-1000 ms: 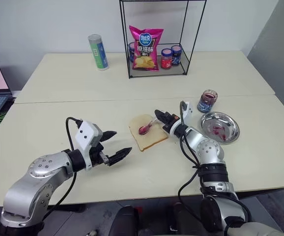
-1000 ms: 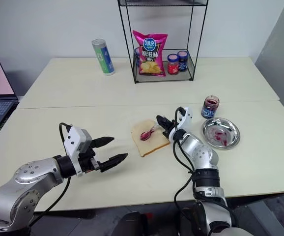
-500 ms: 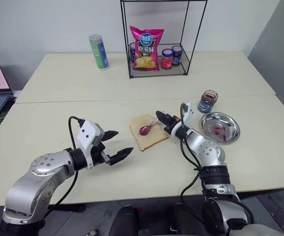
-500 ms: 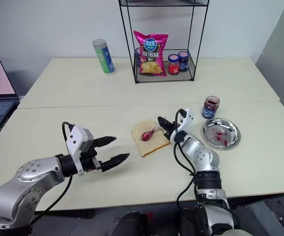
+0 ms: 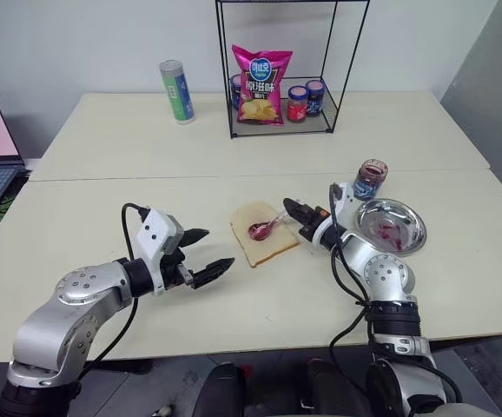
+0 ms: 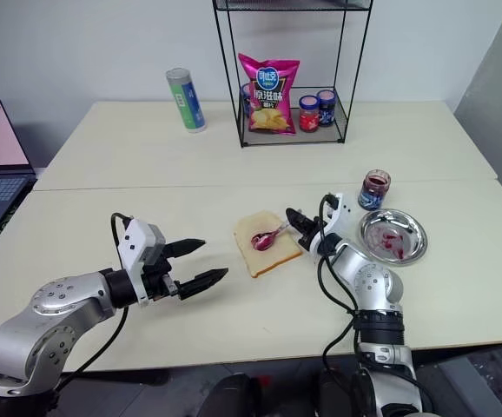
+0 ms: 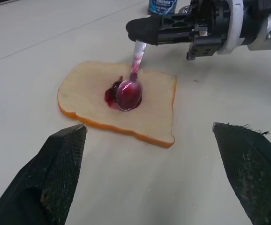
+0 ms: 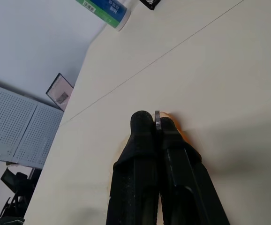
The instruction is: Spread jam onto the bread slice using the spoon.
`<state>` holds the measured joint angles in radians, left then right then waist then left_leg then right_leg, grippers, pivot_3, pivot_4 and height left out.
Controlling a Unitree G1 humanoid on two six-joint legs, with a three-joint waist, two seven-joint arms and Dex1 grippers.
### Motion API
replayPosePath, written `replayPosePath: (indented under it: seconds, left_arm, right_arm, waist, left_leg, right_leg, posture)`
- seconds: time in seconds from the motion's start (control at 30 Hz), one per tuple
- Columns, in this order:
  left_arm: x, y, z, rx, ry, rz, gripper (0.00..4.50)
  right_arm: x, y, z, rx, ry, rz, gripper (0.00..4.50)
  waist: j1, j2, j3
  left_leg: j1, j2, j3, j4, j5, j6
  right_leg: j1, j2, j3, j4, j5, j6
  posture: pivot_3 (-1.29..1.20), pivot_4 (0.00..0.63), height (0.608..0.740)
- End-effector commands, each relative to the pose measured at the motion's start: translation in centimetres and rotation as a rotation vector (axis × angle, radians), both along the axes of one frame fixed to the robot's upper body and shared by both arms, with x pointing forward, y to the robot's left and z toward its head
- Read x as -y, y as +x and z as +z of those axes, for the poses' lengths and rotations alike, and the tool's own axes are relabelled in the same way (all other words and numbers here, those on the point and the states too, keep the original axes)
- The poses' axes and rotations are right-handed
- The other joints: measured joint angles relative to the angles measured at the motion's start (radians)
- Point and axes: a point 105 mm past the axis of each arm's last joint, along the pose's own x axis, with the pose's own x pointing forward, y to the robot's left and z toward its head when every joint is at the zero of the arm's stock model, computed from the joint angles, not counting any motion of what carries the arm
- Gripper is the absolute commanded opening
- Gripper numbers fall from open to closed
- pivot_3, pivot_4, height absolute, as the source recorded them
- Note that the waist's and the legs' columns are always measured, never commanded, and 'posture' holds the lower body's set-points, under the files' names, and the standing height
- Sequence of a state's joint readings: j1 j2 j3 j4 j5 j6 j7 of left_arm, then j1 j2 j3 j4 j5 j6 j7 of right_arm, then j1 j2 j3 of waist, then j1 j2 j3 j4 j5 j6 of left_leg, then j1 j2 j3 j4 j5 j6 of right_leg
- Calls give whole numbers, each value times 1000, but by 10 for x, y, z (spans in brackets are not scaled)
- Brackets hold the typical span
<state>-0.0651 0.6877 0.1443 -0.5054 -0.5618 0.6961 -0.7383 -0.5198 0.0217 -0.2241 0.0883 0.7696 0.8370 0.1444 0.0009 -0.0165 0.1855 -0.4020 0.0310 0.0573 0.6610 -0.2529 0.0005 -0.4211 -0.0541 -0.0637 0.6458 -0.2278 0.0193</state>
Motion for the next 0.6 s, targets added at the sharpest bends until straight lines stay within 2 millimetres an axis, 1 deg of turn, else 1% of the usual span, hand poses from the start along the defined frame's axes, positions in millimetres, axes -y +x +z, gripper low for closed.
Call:
replayPosePath:
  seconds: [0.03,0.23,0.4,0.47,0.6]
  left_arm:
    - [2,0,9,45,14,-21,4500]
    - [0,0,9,47,17,-18,4500]
    - [-1,1,10,50,20,-14,4500]
    - [-1,1,10,49,21,-14,4500]
    - [-1,1,11,50,22,-15,4500]
  right_arm:
    - [16,-2,-3,-13,-36,-44,26]
    - [23,-4,2,-7,-39,-44,26]
    - [29,-5,20,17,31,-34,26]
    - [28,-4,30,29,80,-32,26]
    - [23,4,38,25,119,-48,26]
  waist:
    - [0,0,0]
    - [0,0,0]
    - [0,0,0]
    - [0,0,0]
    - [-3,0,0]
  left_leg:
    - [0,0,0,0,0,0]
    - [0,0,0,0,0,0]
    - [0,0,0,0,0,0]
    - [0,0,0,0,0,0]
    - [-1,1,0,0,0,0]
  right_leg:
    - [0,0,0,0,0,0]
    - [0,0,0,0,0,0]
    - [0,0,0,-1,0,0]
    - [0,0,0,0,0,0]
    - [-1,0,0,0,0,0]
  posture:
    - [0,150,740]
    - [0,150,740]
    - [0,150,740]
    - [0,150,740]
    - [0,150,740]
